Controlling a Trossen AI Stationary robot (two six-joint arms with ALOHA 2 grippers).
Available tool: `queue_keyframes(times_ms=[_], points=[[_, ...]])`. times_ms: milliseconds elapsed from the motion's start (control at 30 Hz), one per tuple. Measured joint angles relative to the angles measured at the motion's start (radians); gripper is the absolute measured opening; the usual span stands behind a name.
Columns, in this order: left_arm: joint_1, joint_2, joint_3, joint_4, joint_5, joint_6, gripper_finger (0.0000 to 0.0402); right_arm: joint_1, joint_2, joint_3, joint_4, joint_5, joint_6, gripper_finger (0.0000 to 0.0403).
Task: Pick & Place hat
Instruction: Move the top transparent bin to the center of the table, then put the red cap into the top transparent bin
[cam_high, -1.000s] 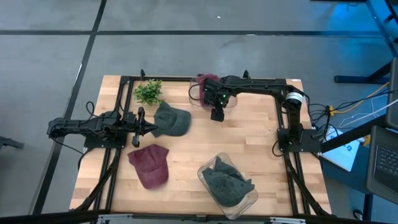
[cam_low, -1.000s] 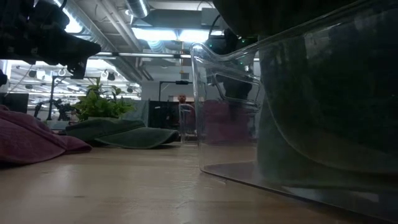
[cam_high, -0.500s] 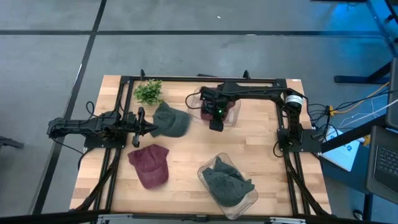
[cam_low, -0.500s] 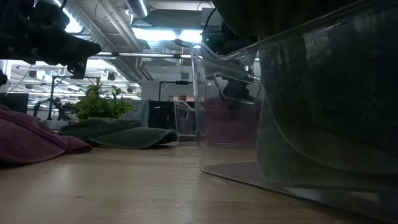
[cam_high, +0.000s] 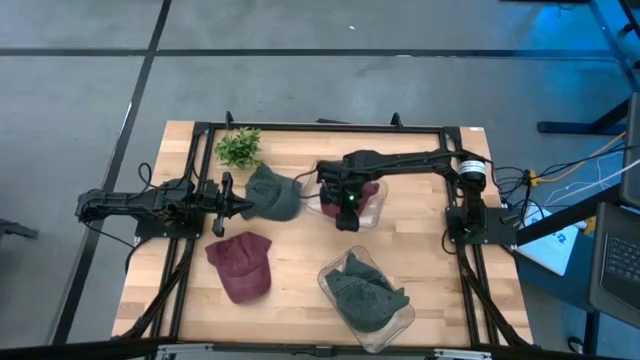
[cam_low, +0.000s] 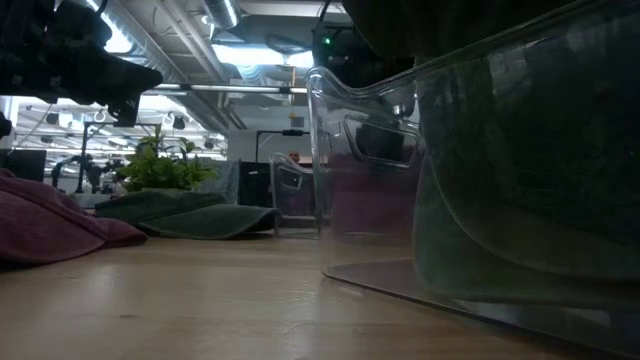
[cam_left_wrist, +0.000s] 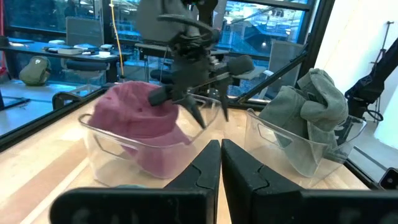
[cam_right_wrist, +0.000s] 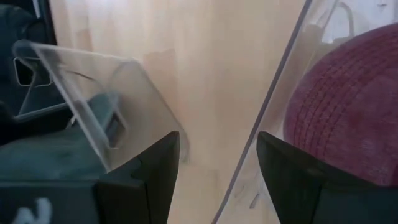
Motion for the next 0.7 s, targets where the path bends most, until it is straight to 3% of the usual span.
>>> queue_keyframes(times_ms=[500, 700], points=[[0.000, 0.000, 0.000, 0.000, 0.000, 0.000, 0.0008, 0.121, -0.063, 0.001, 0.049, 0.006, 0.004, 0.0213], [0.000, 0.000, 0.000, 0.000, 0.000, 0.000, 0.0013, 0.149, -0.129, 0.001, 0.036, 0.112, 0.007, 0.0213]])
